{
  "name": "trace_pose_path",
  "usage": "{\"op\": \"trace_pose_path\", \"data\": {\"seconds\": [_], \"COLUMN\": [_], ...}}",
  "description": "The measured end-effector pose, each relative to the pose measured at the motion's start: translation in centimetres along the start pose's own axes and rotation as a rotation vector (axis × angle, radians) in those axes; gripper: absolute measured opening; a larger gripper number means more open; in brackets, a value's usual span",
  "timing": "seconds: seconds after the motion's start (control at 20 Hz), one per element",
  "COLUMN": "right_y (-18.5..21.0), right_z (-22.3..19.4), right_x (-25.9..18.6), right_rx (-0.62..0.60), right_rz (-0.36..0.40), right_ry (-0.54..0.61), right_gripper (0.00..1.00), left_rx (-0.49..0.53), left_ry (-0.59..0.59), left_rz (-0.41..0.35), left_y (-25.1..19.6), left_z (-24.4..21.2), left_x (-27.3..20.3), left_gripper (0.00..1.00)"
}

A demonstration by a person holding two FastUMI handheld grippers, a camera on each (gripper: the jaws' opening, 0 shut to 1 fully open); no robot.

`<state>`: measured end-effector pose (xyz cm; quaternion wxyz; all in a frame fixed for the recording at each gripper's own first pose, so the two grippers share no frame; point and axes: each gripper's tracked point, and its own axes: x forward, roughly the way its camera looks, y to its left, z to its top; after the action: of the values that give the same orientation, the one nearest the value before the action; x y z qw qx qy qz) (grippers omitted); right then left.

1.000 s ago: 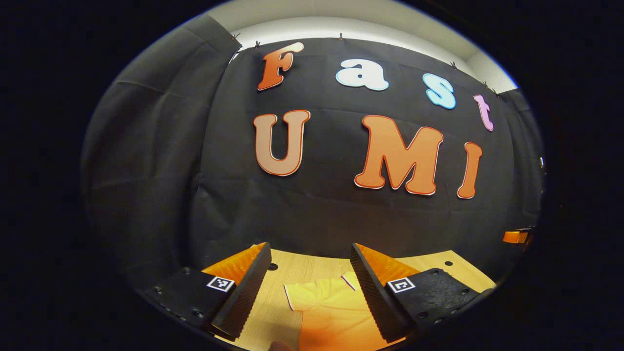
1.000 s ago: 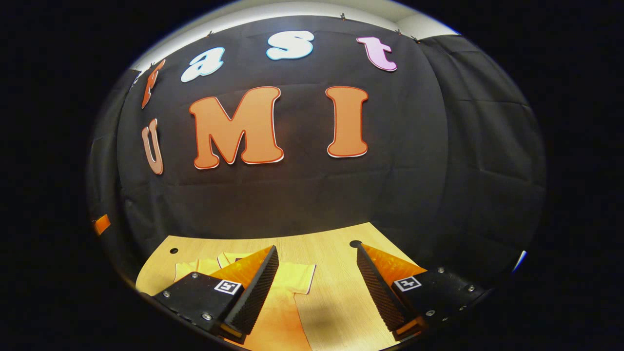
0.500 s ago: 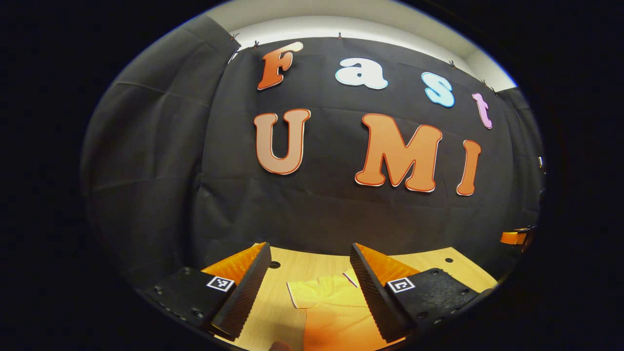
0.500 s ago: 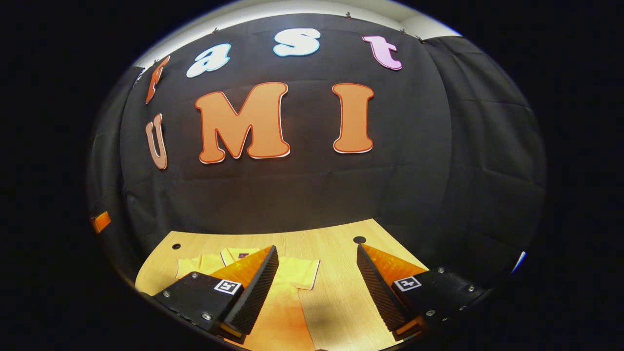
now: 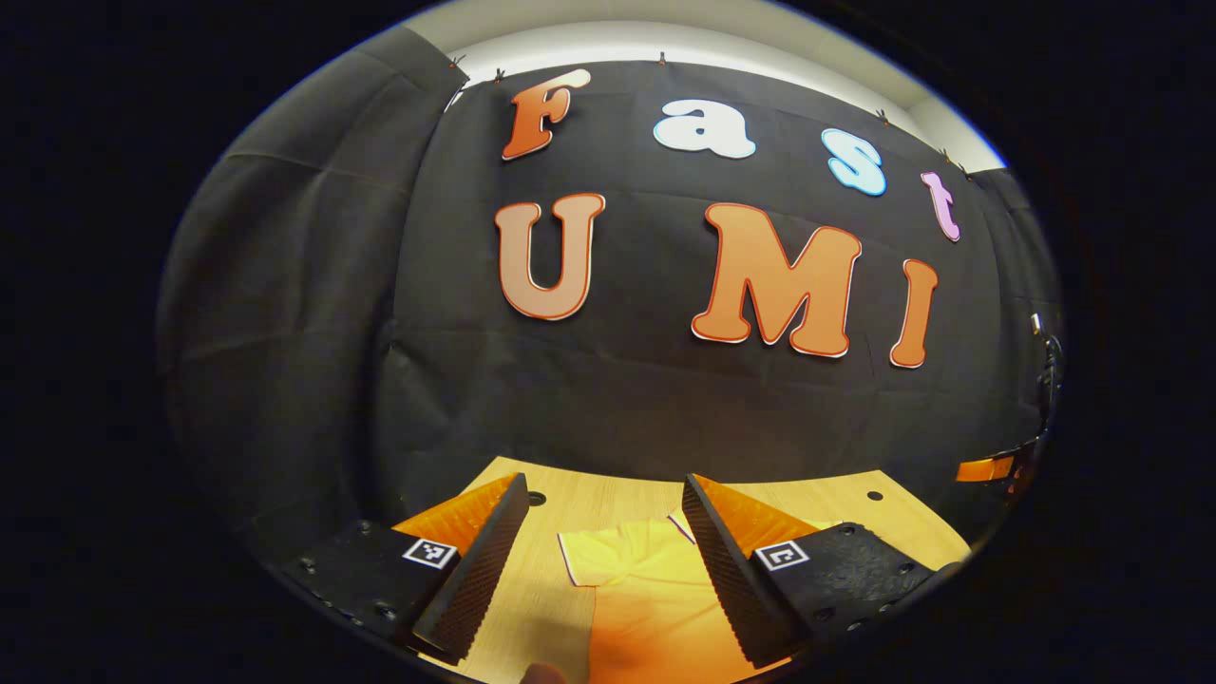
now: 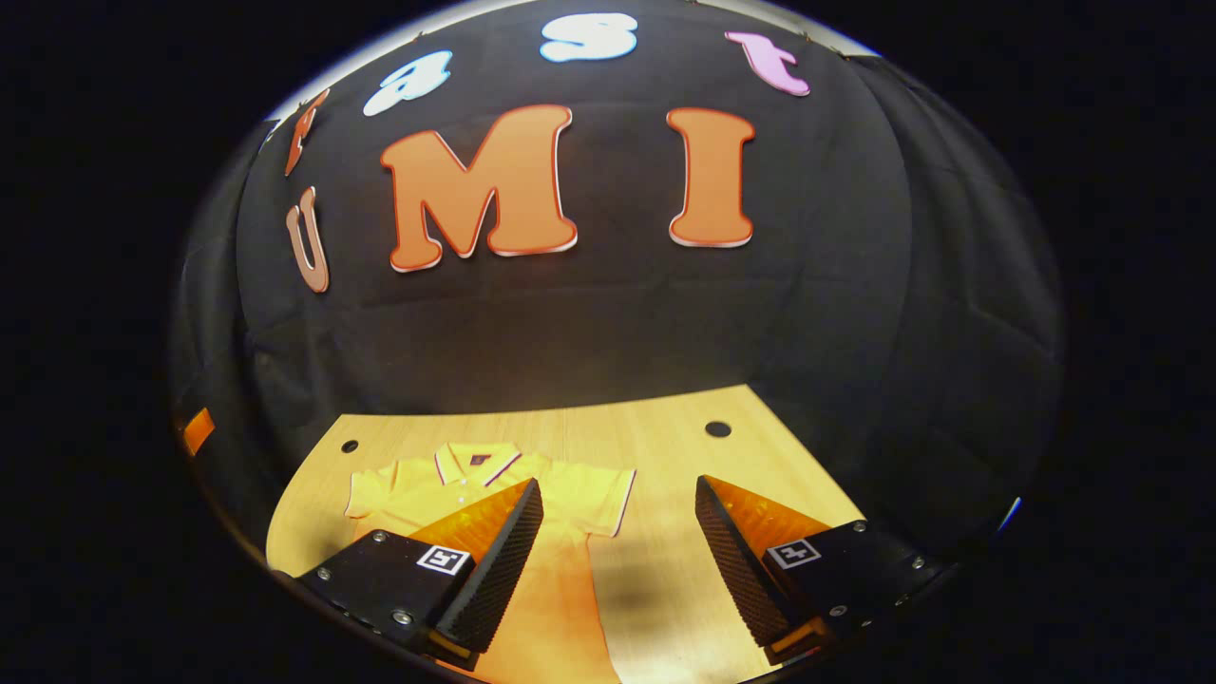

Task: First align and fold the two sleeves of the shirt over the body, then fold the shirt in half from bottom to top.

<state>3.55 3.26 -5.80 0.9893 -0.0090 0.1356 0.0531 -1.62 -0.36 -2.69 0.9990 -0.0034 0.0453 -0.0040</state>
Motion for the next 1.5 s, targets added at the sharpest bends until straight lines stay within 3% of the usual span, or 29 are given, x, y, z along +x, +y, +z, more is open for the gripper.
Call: {"op": "trace_pose_path", "data": {"seconds": [0.25,0.4,0.55,0.8,1.0,1.05,1.1,1.2,1.4,1.5], "right_y": [1.0,0.1,0.1,-1.1,-2.0,-2.1,-2.0,-2.2,-1.3,-0.7], "right_z": [-1.3,-3.6,-7.6,-14.9,-16.5,-16.7,-16.8,-16.6,-16.2,-16.3], "right_x": [7.3,14.3,19.4,24.6,26.1,26.3,26.5,26.8,27.5,27.5], "right_rx": [0.175,0.206,0.185,0.171,0.143,0.142,0.144,0.128,0.104,0.097], "right_rz": [0.066,-0.001,-0.021,-0.134,-0.182,-0.191,-0.19,-0.21,-0.202,-0.199], "right_ry": [0.256,0.412,0.588,0.798,0.824,0.827,0.825,0.813,0.77,0.76], "right_gripper": [0.98,0.98,0.98,0.98,0.95,0.86,0.94,0.92,0.79,0.66], "left_rx": [0.02,0.016,-0.007,-0.025,-0.018,-0.012,-0.006,-0.004,-0.032,-0.068], "left_ry": [0.029,0.064,0.098,0.169,0.211,0.216,0.218,0.219,0.225,0.225], "left_rz": [-0.004,0.003,0.033,0.09,0.101,0.102,0.102,0.095,0.097,0.098], "left_y": [0.4,1.1,2.5,5.3,6.2,6.3,6.2,5.8,5.7,5.9], "left_z": [-1.8,-3.3,-4.9,-7.8,-9.0,-9.1,-9.1,-9.1,-9.3,-9.5], "left_x": [0.2,0.6,1.2,3.1,4.7,4.9,5.2,5.5,5.7,5.5], "left_gripper": [0.98,0.98,0.98,0.98,0.98,0.98,0.98,0.98,0.98,0.98]}}
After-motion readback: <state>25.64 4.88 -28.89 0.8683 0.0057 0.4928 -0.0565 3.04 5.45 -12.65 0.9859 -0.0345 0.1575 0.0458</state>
